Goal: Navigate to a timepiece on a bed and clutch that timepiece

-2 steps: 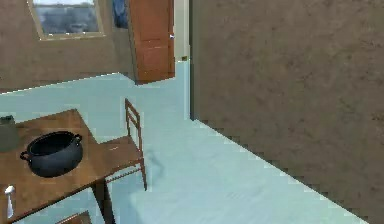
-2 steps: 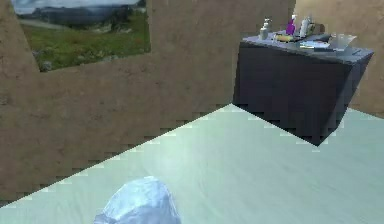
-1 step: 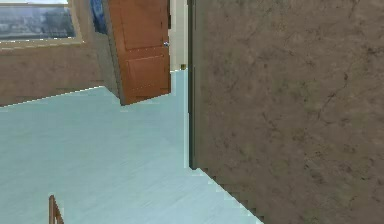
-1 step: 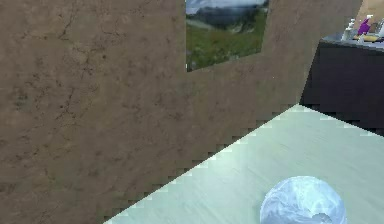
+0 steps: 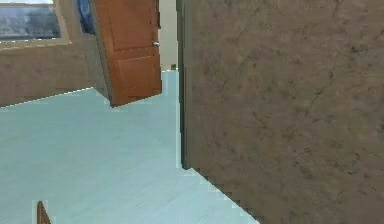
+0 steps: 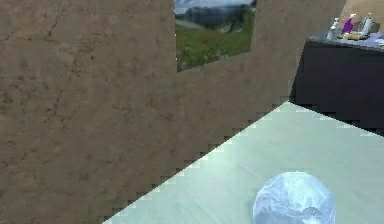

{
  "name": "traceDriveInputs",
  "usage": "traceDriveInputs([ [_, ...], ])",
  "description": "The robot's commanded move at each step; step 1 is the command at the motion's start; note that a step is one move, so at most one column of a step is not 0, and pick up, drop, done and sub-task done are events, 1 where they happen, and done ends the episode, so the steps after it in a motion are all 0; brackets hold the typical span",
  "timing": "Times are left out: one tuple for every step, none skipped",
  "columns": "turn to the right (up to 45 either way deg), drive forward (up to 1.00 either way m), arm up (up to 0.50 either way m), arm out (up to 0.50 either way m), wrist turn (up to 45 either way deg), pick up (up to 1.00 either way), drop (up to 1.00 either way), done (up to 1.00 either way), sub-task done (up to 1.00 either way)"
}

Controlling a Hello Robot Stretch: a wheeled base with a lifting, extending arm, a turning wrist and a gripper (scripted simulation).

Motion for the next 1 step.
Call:
traceDriveInputs([
  [45.0, 0.00, 0.00, 0.00, 0.0, 0.00, 0.00, 0.00, 0.00],
])
